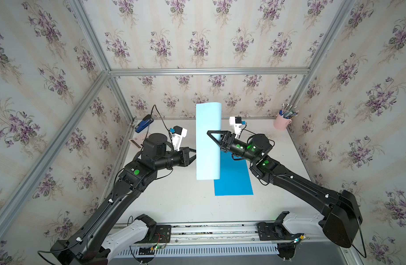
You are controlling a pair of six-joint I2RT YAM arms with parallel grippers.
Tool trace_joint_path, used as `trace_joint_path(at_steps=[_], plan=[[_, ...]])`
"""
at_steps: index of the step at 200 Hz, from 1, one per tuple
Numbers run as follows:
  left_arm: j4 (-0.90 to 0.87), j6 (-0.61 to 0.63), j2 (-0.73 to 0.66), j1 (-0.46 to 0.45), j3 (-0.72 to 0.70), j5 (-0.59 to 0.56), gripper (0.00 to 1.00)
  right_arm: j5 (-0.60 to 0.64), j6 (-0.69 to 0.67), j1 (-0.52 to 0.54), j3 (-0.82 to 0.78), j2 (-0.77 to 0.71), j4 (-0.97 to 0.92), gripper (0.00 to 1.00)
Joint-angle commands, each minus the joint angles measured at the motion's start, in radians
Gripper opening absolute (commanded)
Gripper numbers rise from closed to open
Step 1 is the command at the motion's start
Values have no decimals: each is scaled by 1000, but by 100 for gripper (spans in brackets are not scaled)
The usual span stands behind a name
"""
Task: Fold the rectangular paper in half along the long edge
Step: Fold the paper.
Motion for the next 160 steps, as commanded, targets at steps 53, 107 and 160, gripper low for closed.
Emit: trace_joint_path(at_steps=[53,107,160], plan=[[32,0,-4,0,-2,11,0,26,25,-1,-29,-13,105,45],[36,0,-5,1,-1,11,4,28,48,-1,-52,-17,155,40],[31,5,-20,1,6,1,26,24,57,-7,-59,-19,182,38]])
